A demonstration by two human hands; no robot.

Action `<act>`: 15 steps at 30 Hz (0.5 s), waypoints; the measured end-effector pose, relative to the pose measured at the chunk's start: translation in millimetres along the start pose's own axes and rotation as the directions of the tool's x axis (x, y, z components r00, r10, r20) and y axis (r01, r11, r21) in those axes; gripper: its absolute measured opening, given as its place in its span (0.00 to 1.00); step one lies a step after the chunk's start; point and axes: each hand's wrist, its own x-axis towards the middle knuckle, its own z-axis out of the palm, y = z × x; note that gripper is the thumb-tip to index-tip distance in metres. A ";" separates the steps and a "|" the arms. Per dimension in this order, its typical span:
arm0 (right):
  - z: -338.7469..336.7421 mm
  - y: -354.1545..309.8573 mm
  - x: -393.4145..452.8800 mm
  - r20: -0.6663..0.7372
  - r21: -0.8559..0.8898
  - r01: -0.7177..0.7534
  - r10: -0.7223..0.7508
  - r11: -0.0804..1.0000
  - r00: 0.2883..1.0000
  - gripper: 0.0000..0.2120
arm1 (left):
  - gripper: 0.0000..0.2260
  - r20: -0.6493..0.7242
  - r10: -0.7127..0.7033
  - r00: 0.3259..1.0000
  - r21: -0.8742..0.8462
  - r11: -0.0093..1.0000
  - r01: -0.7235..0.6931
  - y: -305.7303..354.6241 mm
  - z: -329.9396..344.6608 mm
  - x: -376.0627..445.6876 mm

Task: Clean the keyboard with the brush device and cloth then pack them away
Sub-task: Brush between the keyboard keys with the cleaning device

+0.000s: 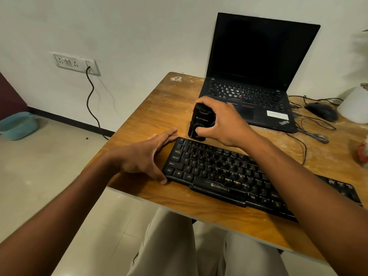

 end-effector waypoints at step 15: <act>-8.6 -5.0 3.4 0.081 0.130 -0.084 0.074 0.988 0.994 0.25 | 0.66 -0.014 -0.019 1.000 0.005 1.000 0.019 2.5 0.3 -0.8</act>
